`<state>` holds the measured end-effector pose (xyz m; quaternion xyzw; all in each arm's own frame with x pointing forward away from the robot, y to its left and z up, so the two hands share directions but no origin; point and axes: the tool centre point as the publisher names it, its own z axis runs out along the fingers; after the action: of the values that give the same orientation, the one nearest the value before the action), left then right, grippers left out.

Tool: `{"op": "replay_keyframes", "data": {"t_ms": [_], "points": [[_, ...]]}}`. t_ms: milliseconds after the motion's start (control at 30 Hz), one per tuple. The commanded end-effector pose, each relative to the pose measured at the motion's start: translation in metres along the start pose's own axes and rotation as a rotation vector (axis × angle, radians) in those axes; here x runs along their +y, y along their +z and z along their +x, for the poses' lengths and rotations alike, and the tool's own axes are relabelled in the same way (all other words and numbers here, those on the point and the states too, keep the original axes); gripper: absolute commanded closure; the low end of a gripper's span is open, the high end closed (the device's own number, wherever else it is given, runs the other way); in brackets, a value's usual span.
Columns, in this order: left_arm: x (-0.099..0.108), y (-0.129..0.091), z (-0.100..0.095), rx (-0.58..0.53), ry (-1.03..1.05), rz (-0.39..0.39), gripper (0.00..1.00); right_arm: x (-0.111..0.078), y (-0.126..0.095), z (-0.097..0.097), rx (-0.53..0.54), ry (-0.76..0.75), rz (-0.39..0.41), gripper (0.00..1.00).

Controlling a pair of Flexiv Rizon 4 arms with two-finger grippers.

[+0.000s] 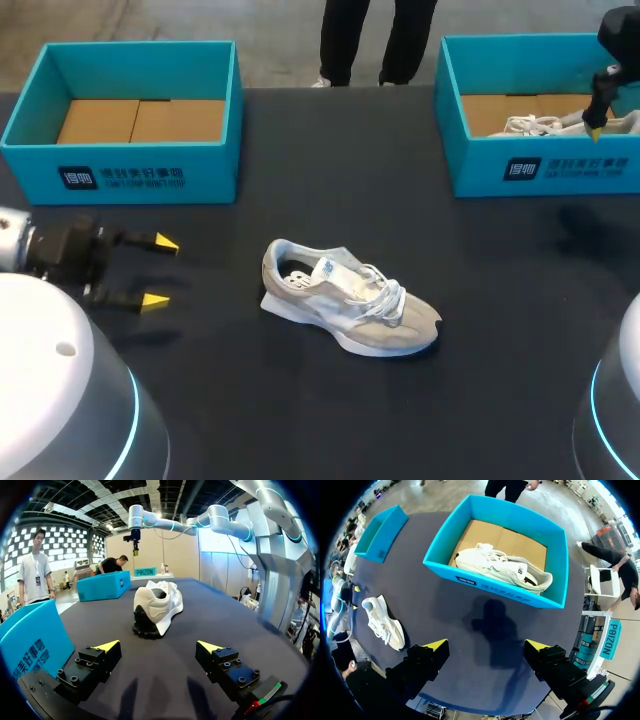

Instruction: Take the shoe out of the shoebox, open the shoe tongue, remove and reinsert the insole, then place the shoe into the shoebox

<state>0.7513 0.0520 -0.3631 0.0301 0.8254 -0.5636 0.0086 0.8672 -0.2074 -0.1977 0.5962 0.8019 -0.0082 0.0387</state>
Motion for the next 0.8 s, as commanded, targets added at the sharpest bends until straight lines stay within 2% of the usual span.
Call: {"op": "replay_keyframes", "data": {"t_ms": [33,367,800], "points": [[0.000,0.006,-0.018,0.092,0.020,-0.009,0.00,0.000,0.000,0.000,-0.002,0.001,0.001,0.00],[-0.014,0.011,-0.029,0.146,0.051,-0.032,0.00,0.000,0.000,0.000,-0.002,0.001,0.001,0.00],[-0.014,0.011,-0.029,0.146,0.051,-0.032,0.00,0.000,0.000,0.000,-0.002,0.001,0.001,0.00]]}}
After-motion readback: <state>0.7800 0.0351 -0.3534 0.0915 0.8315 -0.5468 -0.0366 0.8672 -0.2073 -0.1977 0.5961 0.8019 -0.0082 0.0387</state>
